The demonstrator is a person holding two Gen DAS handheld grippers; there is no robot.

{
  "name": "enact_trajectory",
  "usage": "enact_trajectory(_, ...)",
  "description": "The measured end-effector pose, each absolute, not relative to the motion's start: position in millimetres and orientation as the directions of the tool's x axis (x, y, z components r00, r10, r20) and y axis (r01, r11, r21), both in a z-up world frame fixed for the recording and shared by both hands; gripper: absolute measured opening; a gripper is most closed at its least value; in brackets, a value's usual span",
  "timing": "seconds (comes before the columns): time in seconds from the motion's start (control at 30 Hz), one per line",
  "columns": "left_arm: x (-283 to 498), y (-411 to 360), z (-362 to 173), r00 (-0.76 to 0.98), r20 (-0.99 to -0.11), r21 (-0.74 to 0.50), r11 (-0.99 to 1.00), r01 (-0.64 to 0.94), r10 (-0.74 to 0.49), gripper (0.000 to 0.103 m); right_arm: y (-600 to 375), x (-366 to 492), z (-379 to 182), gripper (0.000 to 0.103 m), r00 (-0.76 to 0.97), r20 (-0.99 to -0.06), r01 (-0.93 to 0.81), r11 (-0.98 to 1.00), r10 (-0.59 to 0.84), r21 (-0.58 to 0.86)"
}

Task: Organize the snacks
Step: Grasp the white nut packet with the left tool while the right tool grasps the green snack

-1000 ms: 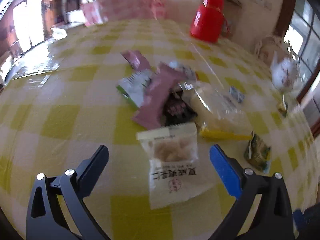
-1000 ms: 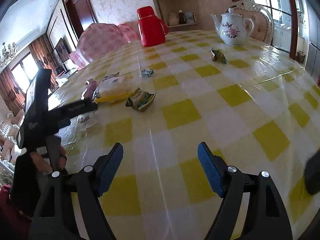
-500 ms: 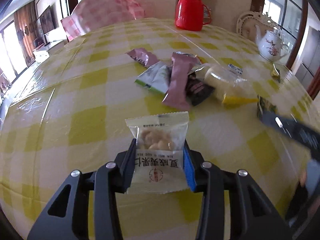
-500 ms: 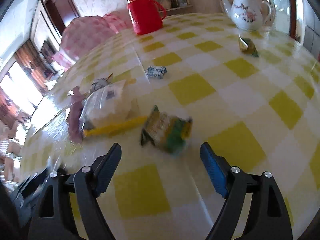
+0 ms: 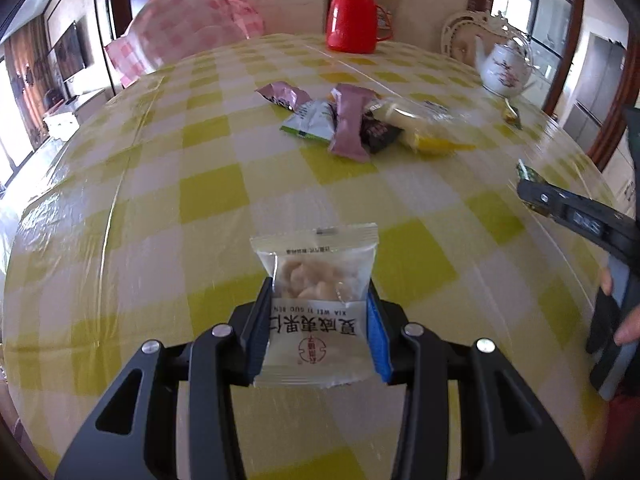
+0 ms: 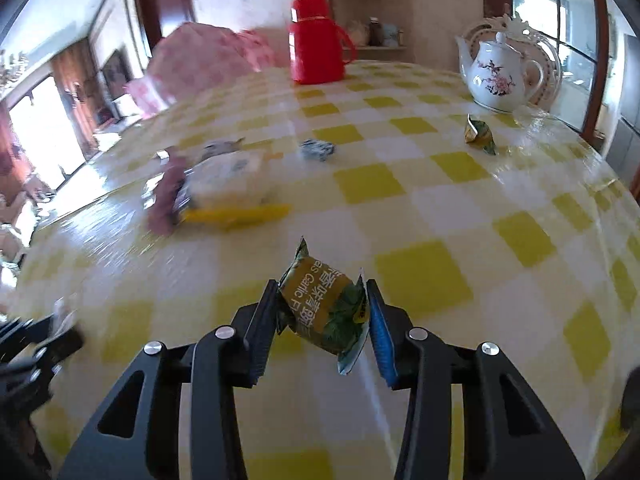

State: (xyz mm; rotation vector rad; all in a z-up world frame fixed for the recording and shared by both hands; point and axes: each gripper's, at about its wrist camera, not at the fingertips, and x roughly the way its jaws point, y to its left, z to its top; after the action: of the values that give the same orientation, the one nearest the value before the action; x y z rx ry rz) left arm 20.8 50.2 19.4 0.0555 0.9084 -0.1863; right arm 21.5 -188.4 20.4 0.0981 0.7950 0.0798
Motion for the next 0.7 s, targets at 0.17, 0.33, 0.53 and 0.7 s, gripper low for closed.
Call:
enact_trajectory(0.17,-4.0,44.1,17.9,0.586,-0.796,-0.044,0.979,0.199,-0.154,0.042,-188.7,-21.8,28.6,0.042,0.712,-0.681,-0.075,0.983,0.171,0.169)
enact_trajectory(0.33,-33.7,40.0,24.9,0.593,-0.791,-0.022,0.975,0.221,-0.152,0.042,-183.1,-55.6,37.9,0.042,0.724,-0.654,-0.111,0.973,0.218,0.201)
enact_trajectory(0.53,-74.0,43.8,38.6,0.613,-0.775,-0.007,0.972,0.236,-0.154,0.042,-171.0,-99.1,39.9,0.042,0.714,-0.645,-0.165,0.960,0.274,0.226)
enact_trajectory(0.7,-103.5,53.1,45.0,0.624,-0.766,-0.008,0.972,0.236,-0.158,0.042,-160.4,-131.1,48.5,0.042,0.722,-0.627,-0.196,0.956,0.292,0.220)
